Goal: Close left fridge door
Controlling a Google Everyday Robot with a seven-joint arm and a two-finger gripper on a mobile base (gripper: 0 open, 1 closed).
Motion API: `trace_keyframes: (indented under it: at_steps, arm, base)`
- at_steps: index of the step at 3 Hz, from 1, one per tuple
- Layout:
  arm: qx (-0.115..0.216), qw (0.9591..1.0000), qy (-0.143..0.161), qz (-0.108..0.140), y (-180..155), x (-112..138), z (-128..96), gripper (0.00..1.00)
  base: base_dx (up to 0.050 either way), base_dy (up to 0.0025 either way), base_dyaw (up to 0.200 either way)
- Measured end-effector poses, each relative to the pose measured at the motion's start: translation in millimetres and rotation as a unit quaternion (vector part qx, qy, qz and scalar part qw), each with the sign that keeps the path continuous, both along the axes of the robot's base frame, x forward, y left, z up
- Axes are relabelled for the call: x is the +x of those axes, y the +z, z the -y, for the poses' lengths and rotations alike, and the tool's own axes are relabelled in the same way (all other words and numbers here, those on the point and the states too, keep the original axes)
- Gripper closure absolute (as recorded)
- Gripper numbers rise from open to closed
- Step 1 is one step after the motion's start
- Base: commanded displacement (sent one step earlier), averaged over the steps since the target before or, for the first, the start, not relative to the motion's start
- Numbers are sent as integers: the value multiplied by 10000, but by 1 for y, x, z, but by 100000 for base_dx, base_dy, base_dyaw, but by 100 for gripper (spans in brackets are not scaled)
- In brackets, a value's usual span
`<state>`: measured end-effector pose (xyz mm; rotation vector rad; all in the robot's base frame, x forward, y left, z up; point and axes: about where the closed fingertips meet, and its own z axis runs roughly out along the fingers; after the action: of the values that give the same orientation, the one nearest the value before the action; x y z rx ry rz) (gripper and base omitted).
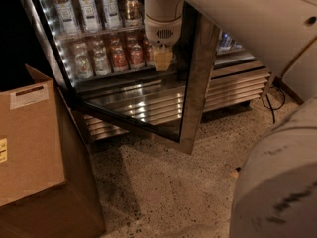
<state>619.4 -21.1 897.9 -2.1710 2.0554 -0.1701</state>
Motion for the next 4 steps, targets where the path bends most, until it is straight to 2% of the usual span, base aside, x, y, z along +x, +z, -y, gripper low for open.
trace_keyframes:
  at_steps: [4]
  arm:
    - [0, 10000, 0, 0, 0, 0, 0, 100]
  base:
    - [5002, 0, 29]
